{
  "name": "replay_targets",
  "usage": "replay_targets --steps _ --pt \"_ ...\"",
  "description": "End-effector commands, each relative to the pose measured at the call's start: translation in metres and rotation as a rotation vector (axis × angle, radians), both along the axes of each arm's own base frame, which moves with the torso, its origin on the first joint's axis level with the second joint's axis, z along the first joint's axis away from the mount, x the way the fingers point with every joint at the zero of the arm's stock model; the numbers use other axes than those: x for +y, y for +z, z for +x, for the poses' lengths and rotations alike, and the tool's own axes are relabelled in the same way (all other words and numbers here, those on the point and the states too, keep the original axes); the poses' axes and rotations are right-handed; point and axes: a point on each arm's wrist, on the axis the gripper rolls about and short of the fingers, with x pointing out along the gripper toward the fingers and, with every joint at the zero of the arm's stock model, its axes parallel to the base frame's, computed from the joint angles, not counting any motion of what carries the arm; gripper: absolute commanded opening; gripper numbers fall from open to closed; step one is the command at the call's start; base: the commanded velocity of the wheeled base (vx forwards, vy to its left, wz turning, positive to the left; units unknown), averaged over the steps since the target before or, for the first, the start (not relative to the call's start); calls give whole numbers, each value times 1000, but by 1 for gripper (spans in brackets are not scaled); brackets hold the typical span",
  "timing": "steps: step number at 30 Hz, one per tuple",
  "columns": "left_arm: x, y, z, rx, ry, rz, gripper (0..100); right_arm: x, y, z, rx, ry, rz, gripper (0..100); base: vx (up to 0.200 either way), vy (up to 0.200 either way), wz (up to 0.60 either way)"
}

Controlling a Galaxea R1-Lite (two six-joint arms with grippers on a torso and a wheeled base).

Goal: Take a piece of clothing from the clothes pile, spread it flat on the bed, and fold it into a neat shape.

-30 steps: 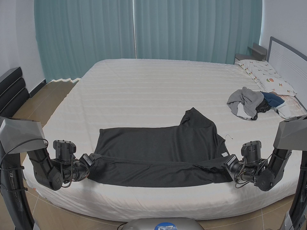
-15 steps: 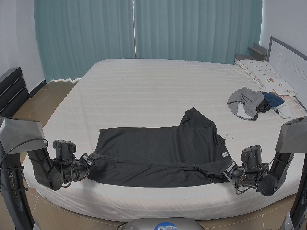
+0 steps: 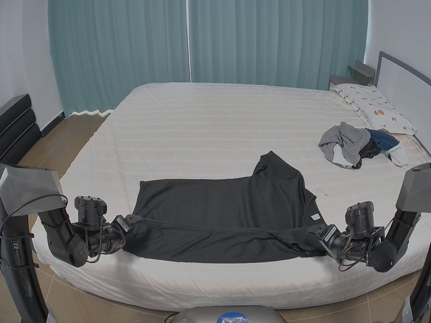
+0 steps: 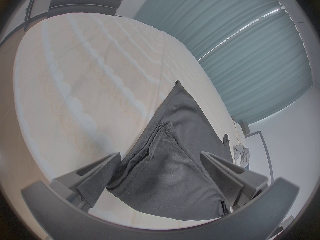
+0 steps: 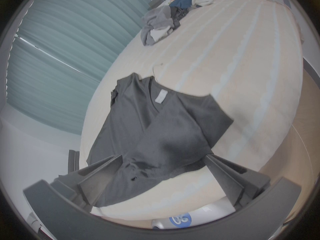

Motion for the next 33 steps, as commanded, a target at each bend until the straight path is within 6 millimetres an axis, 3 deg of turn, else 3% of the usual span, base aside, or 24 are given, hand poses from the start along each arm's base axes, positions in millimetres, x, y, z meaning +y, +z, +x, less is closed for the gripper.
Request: replay_targets --steps 1,4,10,16,17,24,33 --pt "0 -1 0 3 2 0 100 -20 28 4 -89 -58 8 100 0 0 0" --pt "0 0 0 1 0 -1 100 -34 26 11 -91 -88 28 100 0 0 0" --pt "0 0 0 0 2 -1 100 -44 19 22 -74 -86 63 100 0 0 0" --pt "0 0 0 1 0 -1 100 -44 12 25 -54 -67 81 100 0 0 0" --pt "0 0 0 1 0 -1 100 -43 2 33 -36 -59 86 100 0 0 0" --pt "0 0 0 1 0 -1 100 -40 -20 47 -43 -43 76 100 0 0 0" --pt "0 0 0 1 0 -1 100 -40 -30 56 -61 -35 68 100 0 0 0"
